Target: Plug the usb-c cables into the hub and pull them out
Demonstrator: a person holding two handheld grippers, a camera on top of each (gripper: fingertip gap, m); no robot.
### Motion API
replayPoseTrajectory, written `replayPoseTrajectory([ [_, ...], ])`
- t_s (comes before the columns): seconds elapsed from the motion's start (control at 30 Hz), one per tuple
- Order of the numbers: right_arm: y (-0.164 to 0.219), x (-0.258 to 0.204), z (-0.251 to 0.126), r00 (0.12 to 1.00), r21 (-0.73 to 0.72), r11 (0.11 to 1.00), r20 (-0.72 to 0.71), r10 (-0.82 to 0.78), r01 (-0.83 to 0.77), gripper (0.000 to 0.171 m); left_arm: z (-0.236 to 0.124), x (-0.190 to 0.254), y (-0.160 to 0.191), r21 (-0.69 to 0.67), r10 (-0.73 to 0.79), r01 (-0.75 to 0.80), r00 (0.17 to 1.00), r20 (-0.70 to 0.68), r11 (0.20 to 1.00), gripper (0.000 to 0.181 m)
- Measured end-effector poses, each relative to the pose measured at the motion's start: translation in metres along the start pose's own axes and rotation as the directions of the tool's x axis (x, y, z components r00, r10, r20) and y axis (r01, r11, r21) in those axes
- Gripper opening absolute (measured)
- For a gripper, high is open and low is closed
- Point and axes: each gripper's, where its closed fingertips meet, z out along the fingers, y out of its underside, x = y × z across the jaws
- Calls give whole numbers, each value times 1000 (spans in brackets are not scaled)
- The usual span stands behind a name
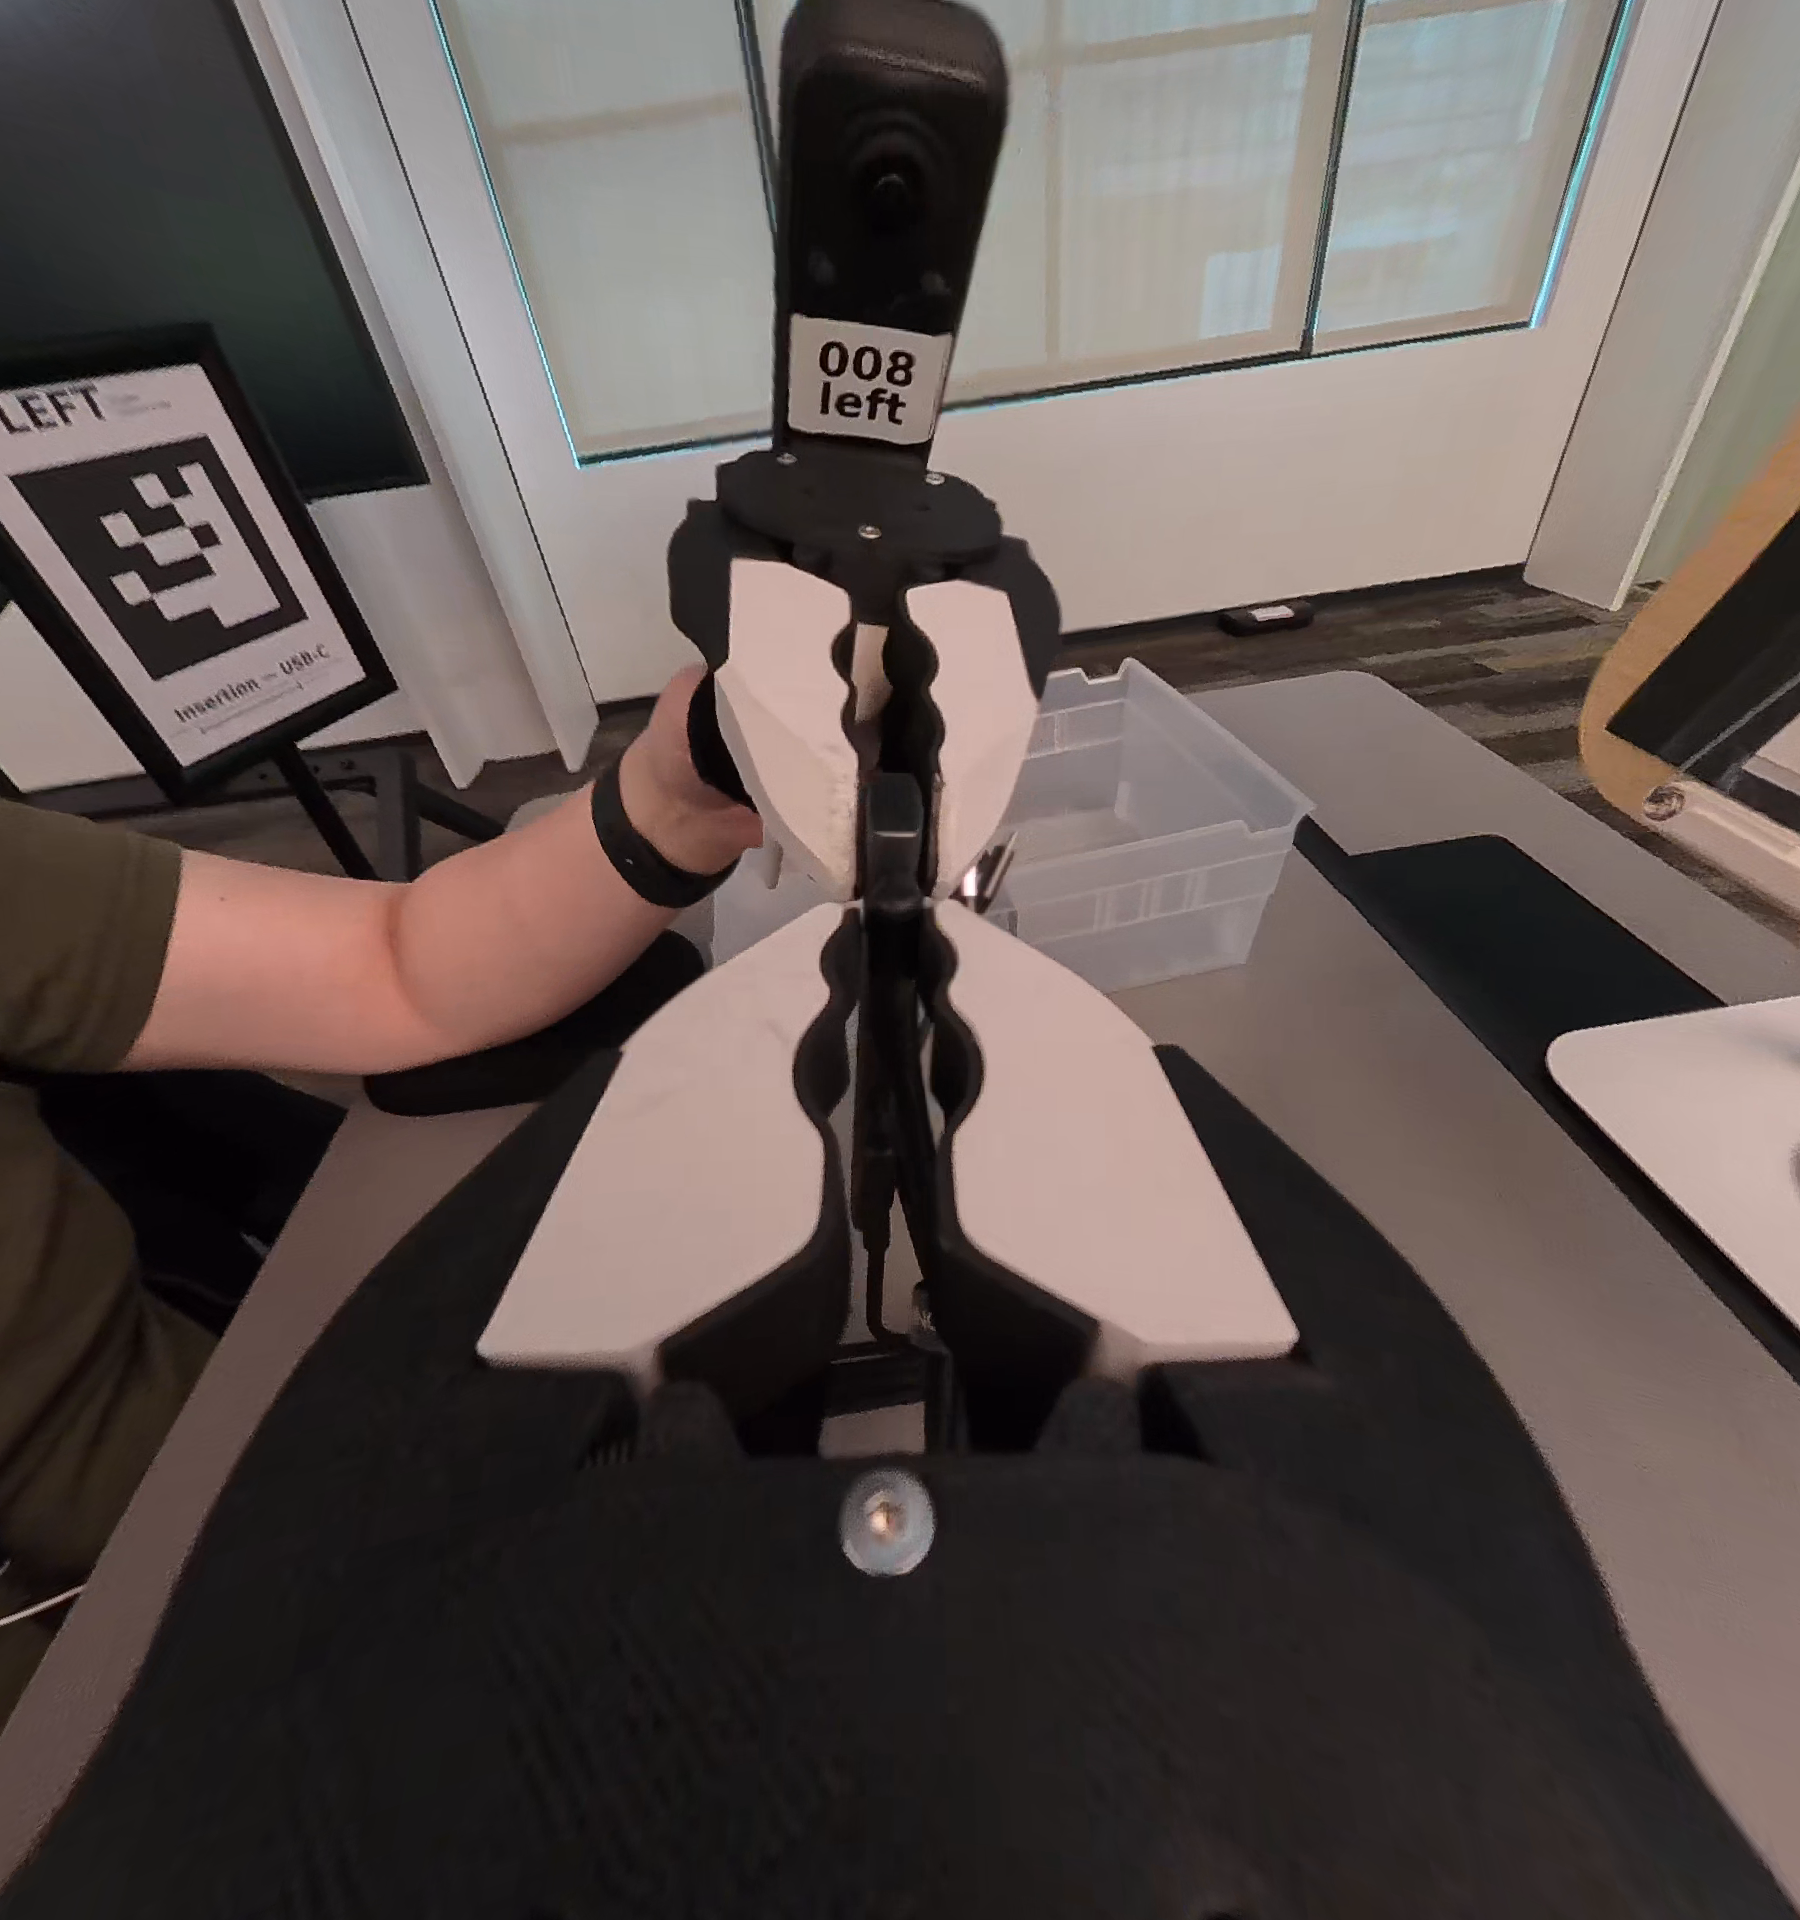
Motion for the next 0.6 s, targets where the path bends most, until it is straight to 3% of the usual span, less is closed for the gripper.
replayPoseTrajectory([
  [0.1,-5,8,-7,998,45,997,-5,66,-65,25,-3,-2,-1,1,2,-2,1000,16,1000,9],
  [0.3,-8,10,-6,996,96,991,21,90,-92,24,-4,-4,0,-8,0,0,999,37,1000,9],
  [0.37,-8,10,-4,996,104,990,29,88,-91,9,-4,-6,0,-10,0,1,999,47,1000,9],
  [0.6,-7,10,-4,994,109,988,36,103,-106,9,-3,-7,1,-7,-10,10,999,54,1000,9],
])
